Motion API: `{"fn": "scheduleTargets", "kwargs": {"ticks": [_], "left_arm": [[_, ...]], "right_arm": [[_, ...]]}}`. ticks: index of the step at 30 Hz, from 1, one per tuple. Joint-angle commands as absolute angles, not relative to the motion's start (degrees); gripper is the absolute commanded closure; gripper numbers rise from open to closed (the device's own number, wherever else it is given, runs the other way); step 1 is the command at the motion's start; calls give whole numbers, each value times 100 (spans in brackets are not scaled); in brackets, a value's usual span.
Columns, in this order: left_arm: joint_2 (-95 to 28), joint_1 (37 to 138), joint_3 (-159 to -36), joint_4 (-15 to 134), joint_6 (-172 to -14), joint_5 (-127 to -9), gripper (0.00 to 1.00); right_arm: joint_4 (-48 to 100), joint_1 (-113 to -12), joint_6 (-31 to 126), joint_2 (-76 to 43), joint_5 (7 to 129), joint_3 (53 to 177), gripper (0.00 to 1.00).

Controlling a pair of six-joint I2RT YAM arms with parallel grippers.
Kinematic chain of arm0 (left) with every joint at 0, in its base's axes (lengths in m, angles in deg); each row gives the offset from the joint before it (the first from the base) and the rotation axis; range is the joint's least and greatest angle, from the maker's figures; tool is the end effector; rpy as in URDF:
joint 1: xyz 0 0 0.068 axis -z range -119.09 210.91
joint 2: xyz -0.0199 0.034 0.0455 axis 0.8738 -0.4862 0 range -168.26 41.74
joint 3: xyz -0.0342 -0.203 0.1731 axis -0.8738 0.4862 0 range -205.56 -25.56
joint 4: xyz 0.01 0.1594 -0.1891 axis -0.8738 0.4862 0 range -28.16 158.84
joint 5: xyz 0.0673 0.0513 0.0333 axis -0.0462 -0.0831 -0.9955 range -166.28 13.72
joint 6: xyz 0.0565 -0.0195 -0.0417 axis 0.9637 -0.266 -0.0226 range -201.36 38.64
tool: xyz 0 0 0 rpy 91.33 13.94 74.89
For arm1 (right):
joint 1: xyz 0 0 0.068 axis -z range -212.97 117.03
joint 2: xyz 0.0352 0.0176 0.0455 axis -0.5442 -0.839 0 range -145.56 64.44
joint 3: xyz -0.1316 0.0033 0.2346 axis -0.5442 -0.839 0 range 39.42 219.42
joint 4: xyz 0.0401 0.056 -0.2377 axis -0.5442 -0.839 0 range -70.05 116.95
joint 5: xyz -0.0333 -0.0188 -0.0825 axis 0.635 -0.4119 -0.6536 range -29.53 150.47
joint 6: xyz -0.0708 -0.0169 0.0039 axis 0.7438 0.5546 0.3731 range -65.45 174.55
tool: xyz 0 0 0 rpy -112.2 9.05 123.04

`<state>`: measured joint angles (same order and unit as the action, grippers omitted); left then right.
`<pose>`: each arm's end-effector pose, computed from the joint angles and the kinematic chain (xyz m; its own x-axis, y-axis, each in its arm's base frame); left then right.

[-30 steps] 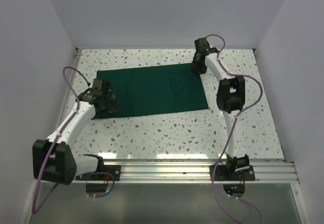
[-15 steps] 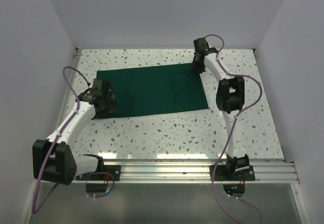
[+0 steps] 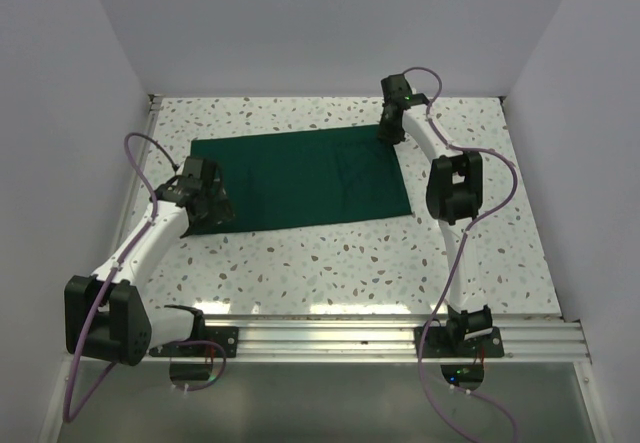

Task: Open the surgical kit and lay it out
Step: Open the surgical kit at the center of the board.

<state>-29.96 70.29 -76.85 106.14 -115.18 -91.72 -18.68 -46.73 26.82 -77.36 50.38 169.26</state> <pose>0.2311 -0.0219 0.2166 -0.7661 -0.4173 -0.4889 -0.4593 0.8875 -0.0377 0.5206 0.1166 0.1725 -0.7924 0.2775 -0.5432 0.2548 0.9597 0.1185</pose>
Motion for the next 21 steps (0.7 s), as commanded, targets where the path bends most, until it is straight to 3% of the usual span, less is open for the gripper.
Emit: {"fn": "scheduleTargets", "kwargs": {"ticks": [1, 21], "left_arm": [[-2883, 7005, -7636, 10658, -11520, -9280, 14], [-2963, 7005, -7627, 10649, -11564, -9315, 14]], "right_arm": [[-1875, -4677, 2809, -7662, 4808, 16968, 77], [-1796, -4528, 2818, -7821, 4772, 16748, 77]]}}
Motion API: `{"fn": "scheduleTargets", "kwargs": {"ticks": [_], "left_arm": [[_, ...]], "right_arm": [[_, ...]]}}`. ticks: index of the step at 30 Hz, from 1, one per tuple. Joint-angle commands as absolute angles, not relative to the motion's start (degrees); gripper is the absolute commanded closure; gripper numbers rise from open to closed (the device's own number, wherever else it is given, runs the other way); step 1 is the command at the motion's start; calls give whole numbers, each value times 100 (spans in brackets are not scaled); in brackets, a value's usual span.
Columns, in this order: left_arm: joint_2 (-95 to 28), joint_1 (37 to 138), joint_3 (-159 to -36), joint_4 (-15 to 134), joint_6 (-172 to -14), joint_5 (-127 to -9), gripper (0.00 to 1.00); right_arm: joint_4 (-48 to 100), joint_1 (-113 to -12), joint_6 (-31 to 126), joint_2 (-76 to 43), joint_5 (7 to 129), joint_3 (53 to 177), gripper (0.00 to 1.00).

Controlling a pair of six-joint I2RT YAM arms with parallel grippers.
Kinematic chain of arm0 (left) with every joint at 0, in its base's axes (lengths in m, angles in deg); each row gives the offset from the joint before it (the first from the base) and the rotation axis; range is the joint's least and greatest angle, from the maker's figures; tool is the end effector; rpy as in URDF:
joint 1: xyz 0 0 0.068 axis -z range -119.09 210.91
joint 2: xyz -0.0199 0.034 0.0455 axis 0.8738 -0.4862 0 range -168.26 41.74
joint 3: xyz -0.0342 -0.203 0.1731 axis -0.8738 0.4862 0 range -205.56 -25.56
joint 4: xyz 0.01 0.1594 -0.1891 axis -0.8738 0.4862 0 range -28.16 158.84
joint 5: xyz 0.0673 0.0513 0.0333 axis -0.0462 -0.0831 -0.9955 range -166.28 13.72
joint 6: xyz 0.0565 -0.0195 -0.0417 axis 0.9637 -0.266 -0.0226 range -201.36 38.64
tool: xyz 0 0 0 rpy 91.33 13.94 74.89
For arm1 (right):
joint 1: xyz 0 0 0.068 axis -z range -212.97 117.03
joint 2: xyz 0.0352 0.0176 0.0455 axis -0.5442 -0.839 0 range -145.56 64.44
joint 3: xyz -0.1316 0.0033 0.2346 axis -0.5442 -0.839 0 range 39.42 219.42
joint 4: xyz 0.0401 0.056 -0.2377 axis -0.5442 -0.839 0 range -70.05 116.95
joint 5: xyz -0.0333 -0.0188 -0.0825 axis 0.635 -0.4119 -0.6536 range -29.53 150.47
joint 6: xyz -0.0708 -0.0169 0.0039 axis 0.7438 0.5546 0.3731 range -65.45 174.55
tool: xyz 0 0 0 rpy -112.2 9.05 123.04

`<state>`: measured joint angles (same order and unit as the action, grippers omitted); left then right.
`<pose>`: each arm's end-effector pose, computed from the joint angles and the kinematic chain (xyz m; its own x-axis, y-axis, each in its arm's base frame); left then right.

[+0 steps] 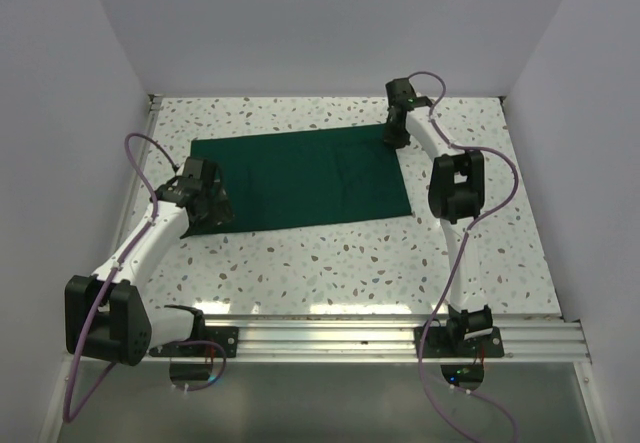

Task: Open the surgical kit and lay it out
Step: Open the surgical kit at the center of the board.

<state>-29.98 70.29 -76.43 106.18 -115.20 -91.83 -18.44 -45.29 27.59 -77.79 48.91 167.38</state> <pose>0.2300 -0.0216 0.2144 -0.7695 -0.4167 -0.4841 -0.4606 0.8871 -0.0315 0.5209 0.1014 0.1591 -0.8015 0.2795 -0.5286 0.2839 0.9559 0.0749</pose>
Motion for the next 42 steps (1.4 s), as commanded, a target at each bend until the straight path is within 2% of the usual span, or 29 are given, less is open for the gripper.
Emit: {"fn": "scheduleTargets", "kwargs": {"ticks": [1, 5, 8, 9, 11, 21, 27, 33, 38, 42], "left_arm": [[-2971, 7005, -7627, 10649, -11572, -9315, 14], [-2971, 7005, -7610, 10649, -11581, -9333, 14], [-2980, 7005, -7627, 10658, -11590, -9341, 14], [-2980, 7013, -7627, 10658, -11581, -9341, 14], [-2980, 7005, -7654, 10684, -11590, -9341, 14], [-2831, 7005, -8962, 11308, -11467, -9508, 11], [-2787, 7005, -9938, 11660, -11256, -9711, 9], [-2611, 7005, -10176, 11730, -11177, -9597, 9], [-2330, 7013, -10036, 11695, -11107, -9386, 8], [-2189, 7005, -9886, 11581, -11010, -9280, 8]], "right_arm": [[-1796, -4528, 2818, -7847, 4781, 16757, 77], [-1796, -4519, 2818, -7908, 4799, 16809, 78], [-1796, -4527, 2818, -7917, 4842, 16862, 87], [-1796, -4519, 2818, -7917, 4851, 16880, 94], [-1823, -4528, 2827, -7882, 4851, 16906, 100], [-1902, -4528, 2800, -7250, 4930, 16950, 100], [-2042, -4729, 2712, -6442, 5132, 16590, 100], [-2121, -5318, 2590, -5274, 5185, 15432, 100], [-2104, -5924, 2186, -4114, 5273, 13727, 100], [-2314, -6416, 1887, -2571, 5230, 12382, 100]]}}
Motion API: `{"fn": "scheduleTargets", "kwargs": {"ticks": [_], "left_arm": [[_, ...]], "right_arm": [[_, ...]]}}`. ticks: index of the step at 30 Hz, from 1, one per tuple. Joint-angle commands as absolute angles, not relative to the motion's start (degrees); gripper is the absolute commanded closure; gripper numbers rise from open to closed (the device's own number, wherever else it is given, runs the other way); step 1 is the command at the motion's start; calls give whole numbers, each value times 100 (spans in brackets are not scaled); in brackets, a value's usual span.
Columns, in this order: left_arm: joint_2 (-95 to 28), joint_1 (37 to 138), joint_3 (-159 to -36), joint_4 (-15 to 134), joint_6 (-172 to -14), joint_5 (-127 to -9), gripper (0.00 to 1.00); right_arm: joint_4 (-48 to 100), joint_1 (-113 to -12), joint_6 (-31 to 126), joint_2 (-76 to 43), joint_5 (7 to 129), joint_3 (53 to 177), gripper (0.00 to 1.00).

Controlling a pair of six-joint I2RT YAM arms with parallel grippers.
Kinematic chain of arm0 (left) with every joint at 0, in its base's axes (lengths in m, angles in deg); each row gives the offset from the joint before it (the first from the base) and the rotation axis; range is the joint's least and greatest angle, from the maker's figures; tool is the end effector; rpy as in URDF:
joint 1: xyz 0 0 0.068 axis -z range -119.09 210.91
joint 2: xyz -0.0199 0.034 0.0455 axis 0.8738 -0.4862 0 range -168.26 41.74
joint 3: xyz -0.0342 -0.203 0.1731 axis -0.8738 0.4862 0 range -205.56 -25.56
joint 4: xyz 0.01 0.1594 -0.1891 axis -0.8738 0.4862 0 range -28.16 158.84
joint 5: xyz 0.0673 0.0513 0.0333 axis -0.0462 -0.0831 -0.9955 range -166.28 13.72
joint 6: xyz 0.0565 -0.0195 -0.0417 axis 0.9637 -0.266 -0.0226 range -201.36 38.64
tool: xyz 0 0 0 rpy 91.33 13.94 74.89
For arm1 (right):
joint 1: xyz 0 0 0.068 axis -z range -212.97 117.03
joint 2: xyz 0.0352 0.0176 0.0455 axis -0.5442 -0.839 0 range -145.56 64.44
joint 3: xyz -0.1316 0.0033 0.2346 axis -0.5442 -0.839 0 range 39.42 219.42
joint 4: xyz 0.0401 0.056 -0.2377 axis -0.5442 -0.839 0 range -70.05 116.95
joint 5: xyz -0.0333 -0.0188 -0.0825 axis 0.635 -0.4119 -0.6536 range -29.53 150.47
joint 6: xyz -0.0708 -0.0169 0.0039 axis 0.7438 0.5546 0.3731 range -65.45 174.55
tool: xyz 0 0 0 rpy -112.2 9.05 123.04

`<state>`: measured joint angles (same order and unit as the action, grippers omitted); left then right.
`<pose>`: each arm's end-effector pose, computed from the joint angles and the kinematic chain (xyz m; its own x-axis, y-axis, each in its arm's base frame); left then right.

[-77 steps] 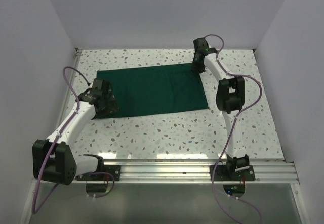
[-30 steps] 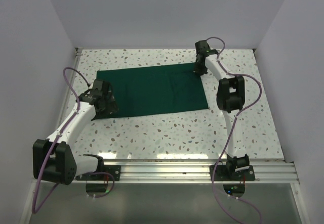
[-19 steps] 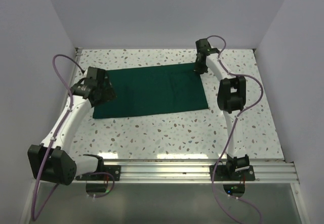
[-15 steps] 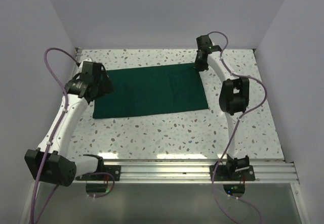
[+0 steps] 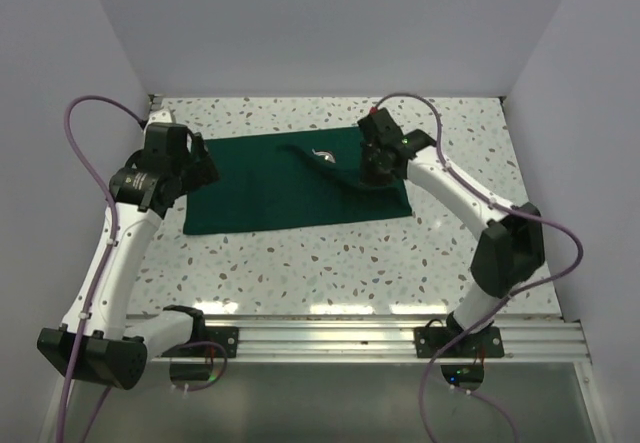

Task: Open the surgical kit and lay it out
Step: Open the surgical kit at the center of the board.

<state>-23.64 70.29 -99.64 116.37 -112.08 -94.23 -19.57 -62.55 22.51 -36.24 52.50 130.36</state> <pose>0.2219 -0.0178 0.3496 -0.5793 -0.3969 -0.7119 -0.4105 0.8967 -0.1659 0.3341 0.1800 0.2778 -0.8369 0.1290 -0.5320 0.0259 0.9801 0.1970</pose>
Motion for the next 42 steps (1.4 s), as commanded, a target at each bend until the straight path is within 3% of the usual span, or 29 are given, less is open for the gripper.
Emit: {"fn": "scheduleTargets", "kwargs": {"ticks": [1, 7, 12, 13, 15, 16, 26, 35, 42], "left_arm": [[-2180, 7005, -9860, 11537, -11001, -9228, 8], [-2172, 7005, -9737, 11353, -11150, -9060, 8], [-2128, 7005, -9518, 11168, -11299, -8937, 9], [-2128, 7005, -9500, 11159, -11326, -8911, 9], [-2110, 7005, -9438, 11150, -11370, -8867, 9], [-2101, 7005, -9420, 11159, -11379, -8832, 9], [-1943, 7005, -9561, 11519, -11335, -9025, 9], [-2232, 6926, -9491, 11187, -11019, -9271, 5], [-3058, 6469, -9649, 10317, -10527, -8904, 5]], "right_arm": [[-2506, -6652, 1730, -2278, 5151, 11858, 100], [-3929, -6936, 780, 557, 5089, 10098, 100], [-5388, -6936, 436, 2135, 4869, 9498, 100], [-5530, -6936, 427, 2355, 4869, 9445, 84], [-5960, -6936, 314, 2515, 4781, 9296, 41], [-5971, -6944, 357, 2559, 4833, 9277, 2], [-5041, -6936, 638, 1620, 4658, 9734, 2], [-3476, -6857, 1736, -884, 4509, 11270, 1], [-2508, -5249, 2413, -2536, 5633, 12623, 2]]}}
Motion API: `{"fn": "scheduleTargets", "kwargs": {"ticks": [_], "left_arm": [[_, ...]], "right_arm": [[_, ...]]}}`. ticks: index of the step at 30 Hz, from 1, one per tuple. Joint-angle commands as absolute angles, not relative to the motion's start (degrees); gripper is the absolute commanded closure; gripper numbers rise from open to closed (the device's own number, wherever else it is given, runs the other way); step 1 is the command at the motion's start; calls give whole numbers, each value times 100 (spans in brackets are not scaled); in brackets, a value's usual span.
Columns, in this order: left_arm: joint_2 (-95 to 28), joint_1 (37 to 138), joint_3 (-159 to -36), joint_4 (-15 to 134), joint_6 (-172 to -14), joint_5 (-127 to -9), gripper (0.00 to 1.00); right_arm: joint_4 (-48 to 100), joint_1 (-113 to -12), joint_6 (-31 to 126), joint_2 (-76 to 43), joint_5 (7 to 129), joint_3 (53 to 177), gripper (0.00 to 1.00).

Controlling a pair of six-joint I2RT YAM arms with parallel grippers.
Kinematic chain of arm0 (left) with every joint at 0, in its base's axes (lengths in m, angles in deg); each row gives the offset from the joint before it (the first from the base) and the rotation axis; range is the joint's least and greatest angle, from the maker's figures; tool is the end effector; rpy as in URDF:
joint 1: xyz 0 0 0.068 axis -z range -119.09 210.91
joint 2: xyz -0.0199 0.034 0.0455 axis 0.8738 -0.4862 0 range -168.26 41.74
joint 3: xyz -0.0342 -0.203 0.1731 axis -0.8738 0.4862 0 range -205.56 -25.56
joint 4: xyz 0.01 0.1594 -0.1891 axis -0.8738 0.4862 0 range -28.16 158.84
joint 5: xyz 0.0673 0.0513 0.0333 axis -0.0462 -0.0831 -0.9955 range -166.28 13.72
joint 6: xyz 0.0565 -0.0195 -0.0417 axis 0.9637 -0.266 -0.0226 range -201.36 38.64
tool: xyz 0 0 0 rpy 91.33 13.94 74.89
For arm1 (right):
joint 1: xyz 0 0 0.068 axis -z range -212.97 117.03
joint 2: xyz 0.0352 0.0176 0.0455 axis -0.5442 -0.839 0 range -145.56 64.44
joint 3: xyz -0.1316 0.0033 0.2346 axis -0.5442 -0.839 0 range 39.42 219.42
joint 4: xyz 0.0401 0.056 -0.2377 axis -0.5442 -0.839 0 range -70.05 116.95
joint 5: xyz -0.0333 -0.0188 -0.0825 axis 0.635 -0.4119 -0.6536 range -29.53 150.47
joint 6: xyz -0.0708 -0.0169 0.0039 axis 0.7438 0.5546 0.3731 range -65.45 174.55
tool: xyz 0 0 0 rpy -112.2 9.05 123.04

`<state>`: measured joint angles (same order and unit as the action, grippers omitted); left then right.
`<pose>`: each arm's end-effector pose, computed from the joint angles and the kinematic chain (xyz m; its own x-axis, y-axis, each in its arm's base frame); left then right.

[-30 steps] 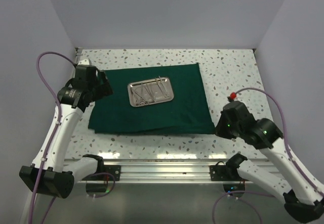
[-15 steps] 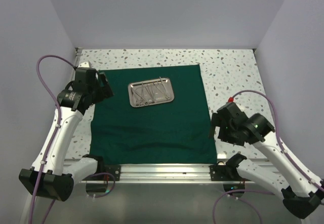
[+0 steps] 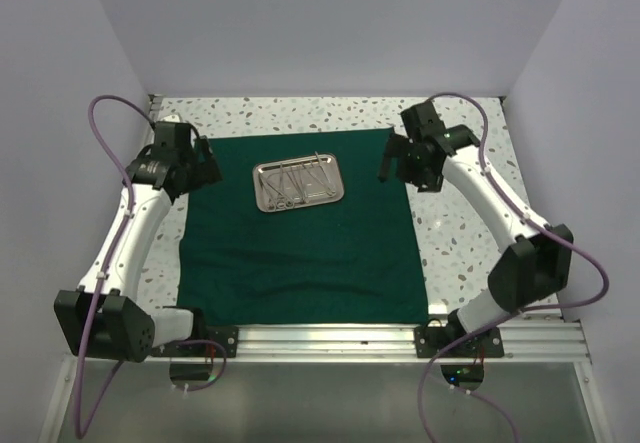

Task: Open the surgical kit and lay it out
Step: Open the surgical kit at the center of the board, then smooth out the surgical kit at the center of the board.

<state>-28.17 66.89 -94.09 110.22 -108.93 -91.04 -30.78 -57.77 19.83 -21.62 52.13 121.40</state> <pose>0.2481 -0.0105 0.3109 -0.6438 -0.3826 -0.6626 -0.4073 0.9045 -0.1266 0.2752 0.1175 0.2984 -0.8586 0.2240 -0.4611 0.1656 0.9725 0.1640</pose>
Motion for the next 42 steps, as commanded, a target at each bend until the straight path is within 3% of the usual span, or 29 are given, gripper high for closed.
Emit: {"fn": "scheduleTargets", "kwargs": {"ticks": [1, 16, 19, 23, 28, 38, 42], "left_arm": [[-3111, 6364, -9631, 10176, -10509, -8780, 5], [-5185, 4668, -9762, 8102, -10017, -7224, 11], [-6254, 4605, -10297, 8215, -10087, -7022, 15], [-6722, 4623, -10378, 7565, -10201, -6652, 15], [-7391, 4851, -11045, 7705, -10114, -6880, 16], [-8516, 5537, -12486, 8776, -10060, -8751, 23], [-8737, 5546, -12900, 9015, -10184, -8177, 29]], "right_arm": [[-2499, -5170, 2492, -2730, 5660, 12800, 2], [-2921, -4247, 2511, -5947, 5642, 15815, 2], [-3078, -4246, 2440, -6510, 5633, 16456, 1], [-3228, -4246, 2519, -7125, 5484, 17361, 2], [-3036, -4255, 2563, -7434, 5422, 17530, 2], [-2842, -4238, 2589, -7759, 5651, 17627, 1], [-2798, -4229, 2633, -7689, 5782, 17513, 2]]}}
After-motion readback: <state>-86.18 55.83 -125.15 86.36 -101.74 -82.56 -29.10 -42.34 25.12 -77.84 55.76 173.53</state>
